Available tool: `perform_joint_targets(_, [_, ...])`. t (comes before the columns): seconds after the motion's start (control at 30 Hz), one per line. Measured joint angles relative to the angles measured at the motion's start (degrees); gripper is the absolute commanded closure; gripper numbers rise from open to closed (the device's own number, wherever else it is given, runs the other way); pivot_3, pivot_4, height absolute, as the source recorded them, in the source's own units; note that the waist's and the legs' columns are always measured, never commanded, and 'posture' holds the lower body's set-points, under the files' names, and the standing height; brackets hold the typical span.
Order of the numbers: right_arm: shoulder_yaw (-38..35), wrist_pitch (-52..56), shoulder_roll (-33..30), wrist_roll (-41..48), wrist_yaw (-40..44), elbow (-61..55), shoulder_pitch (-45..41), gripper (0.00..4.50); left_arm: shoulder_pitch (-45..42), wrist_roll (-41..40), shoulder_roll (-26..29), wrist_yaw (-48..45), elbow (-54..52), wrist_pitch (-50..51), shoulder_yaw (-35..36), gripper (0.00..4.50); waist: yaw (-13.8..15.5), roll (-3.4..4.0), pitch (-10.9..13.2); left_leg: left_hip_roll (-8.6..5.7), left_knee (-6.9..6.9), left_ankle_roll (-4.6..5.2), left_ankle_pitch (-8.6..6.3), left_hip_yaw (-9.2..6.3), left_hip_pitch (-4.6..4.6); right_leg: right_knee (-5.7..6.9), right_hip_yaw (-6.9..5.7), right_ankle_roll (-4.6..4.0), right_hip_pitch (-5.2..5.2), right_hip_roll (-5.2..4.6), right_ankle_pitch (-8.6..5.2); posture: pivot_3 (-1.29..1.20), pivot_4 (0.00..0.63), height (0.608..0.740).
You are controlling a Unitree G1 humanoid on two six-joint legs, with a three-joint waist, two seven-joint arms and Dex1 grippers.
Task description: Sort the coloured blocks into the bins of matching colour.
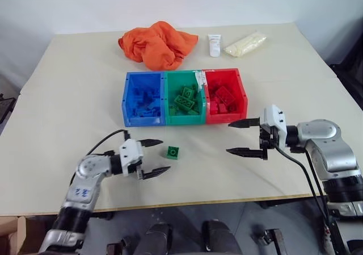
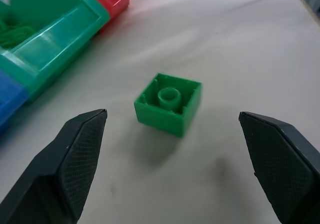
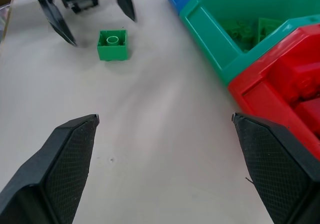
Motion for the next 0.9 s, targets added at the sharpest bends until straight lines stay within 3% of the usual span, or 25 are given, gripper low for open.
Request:
perform_joint_targets(0.13, [-2.7,1.86,-1.75,1.04,-2.43,-3.64,3.79,0.04,-4.41,1.68,-1.74,-0.03,6.34,-2.51,-1.74,0.0,0.15,-0.01,-0.01,-0.02,0.09,0.0,0.0,0.0,0.0,0.04,-0.01,0.01,0.03,0.0,0.01,0.0,0.15,0.74])
perform_joint_targets(0.27, [-4.4,3.2,-1.91,1.74,-4.46,-6.41,6.22,0.0,-6.79,1.37,-3.27,-2.04,9.63,-3.64,-2.57,0.81,0.55,-0.01,-0.01,-0.03,0.23,0.01,0.0,-0.01,-0.01,0.06,0.02,0.02,0.09,0.0,0.01,0.0,0.15,0.74])
perform_joint_targets(0.47, [-5.4,4.22,-2.1,2.48,-6.4,-8.13,7.07,0.0,-7.63,0.91,-3.31,-3.33,10.47,-3.36,-2.66,2.6,0.77,-0.02,-0.01,-0.04,0.24,0.01,-0.01,-0.01,-0.02,0.07,0.07,0.03,0.08,0.0,0.01,0.0,0.15,0.74])
perform_joint_targets(0.53, [-5.77,4.25,-2.1,2.49,-6.98,-8.12,7.1,0.0,-7.98,0.98,-3.29,-3.15,10.48,-3.26,-2.66,2.97,0.87,-0.02,-0.01,-0.03,0.25,0.01,-0.01,-0.02,-0.02,0.06,0.07,0.03,0.08,0.0,0.01,0.0,0.15,0.74])
perform_joint_targets(0.77, [-5.99,4.24,-2.1,2.52,-8.41,-8.09,7.05,0.0,-12.15,0.22,-7.38,4.58,7.35,4.63,-1.17,2.98,1.38,-0.07,0.02,-0.06,0.41,0.04,-0.02,-0.08,-0.14,0.07,0.1,0.1,0.07,0.02,0.05,0.0,0.15,0.74])
perform_joint_targets(0.9, [-6.91,4.24,-2.09,2.91,-9.87,-8.56,7.2,0.0,-20.03,2.97,-7.74,10.78,7.79,11.16,-1.0,2.98,1.41,-0.13,0.06,-0.08,0.44,0.05,-0.03,-0.06,-0.17,0.07,0.06,0.13,0.06,0.05,0.07,0.0,0.15,0.74])
